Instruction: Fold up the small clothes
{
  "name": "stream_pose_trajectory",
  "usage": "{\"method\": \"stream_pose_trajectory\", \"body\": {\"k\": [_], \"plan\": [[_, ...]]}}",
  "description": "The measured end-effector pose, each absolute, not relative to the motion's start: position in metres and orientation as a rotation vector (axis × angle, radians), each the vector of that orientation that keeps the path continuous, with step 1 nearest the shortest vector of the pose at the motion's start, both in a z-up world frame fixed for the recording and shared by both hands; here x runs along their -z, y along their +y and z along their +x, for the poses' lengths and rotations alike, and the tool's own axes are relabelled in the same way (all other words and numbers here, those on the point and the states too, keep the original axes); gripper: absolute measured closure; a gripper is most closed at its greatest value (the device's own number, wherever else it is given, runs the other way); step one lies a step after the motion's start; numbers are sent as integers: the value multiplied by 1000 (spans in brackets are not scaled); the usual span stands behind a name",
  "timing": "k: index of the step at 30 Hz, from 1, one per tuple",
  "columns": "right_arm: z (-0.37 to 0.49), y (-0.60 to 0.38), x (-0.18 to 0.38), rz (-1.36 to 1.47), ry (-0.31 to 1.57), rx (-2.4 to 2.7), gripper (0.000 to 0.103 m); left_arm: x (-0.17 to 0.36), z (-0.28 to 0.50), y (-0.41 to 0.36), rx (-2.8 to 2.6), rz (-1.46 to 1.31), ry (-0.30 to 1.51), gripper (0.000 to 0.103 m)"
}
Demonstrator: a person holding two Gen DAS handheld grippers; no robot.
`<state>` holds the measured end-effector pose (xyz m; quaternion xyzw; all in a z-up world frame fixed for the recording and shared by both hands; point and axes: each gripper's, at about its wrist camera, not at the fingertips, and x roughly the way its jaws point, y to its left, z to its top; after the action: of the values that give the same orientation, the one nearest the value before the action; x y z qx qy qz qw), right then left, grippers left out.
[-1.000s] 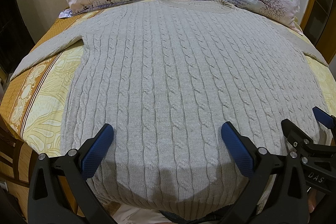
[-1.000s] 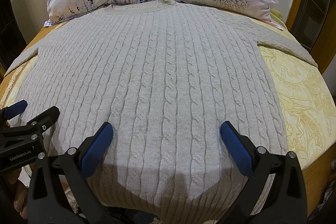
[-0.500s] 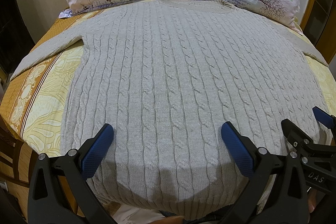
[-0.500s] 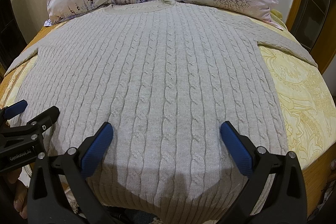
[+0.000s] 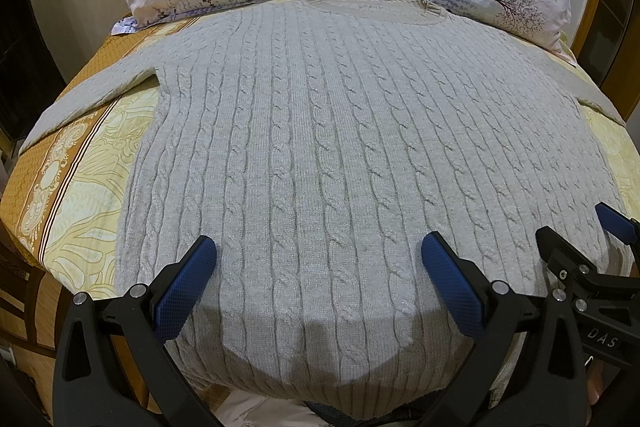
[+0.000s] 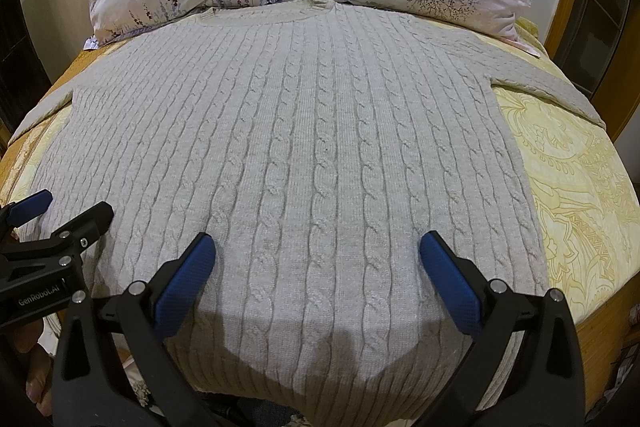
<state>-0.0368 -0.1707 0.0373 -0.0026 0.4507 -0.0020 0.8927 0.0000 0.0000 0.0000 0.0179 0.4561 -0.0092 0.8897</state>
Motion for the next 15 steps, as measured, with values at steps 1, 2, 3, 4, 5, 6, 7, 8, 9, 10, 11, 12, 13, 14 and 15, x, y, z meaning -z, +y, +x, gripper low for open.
{"method": "stream_pose_trajectory", "body": {"k": [1, 2, 3, 4, 5, 6, 7, 8, 9, 10, 11, 12, 13, 14, 15], "plan": [[-37, -171, -37, -6, 935, 4, 2, 0, 0, 0, 19, 37, 947, 1], [-37, -171, -37, -5, 935, 4, 2, 0, 0, 0, 19, 37, 948, 1], [-37, -171, -37, -5, 935, 4, 2, 0, 0, 0, 19, 37, 947, 1], [-37, -171, -38, -5, 935, 4, 2, 0, 0, 0, 19, 37, 948, 1], [-37, -171, -38, -6, 934, 4, 2, 0, 0, 0, 19, 37, 948, 1], [-37, -171, -38, -6, 933, 4, 2, 0, 0, 0, 19, 37, 947, 1], [-37, -171, -38, -6, 933, 4, 2, 0, 0, 0, 19, 37, 947, 1], [-37, -171, -38, -6, 930, 4, 2, 0, 0, 0, 19, 37, 947, 1], [-37, -171, -38, -6, 928, 3, 2, 0, 0, 0, 19, 37, 948, 1], [-37, -171, -38, -5, 926, 2, 2, 0, 0, 0, 19, 37, 948, 1], [-36, -172, -39, -5, 923, 2, 2, 0, 0, 0, 19, 37, 947, 1], [-36, -171, -39, -5, 920, 2, 2, 0, 0, 0, 19, 37, 948, 1], [-36, -171, -39, -5, 919, 2, 2, 0, 0, 0, 19, 37, 947, 1], [-37, -172, -38, -5, 919, 2, 2, 0, 0, 0, 18, 37, 947, 1], [-38, -171, -38, -5, 915, 1, 2, 0, 0, 0, 18, 37, 947, 1]]}}
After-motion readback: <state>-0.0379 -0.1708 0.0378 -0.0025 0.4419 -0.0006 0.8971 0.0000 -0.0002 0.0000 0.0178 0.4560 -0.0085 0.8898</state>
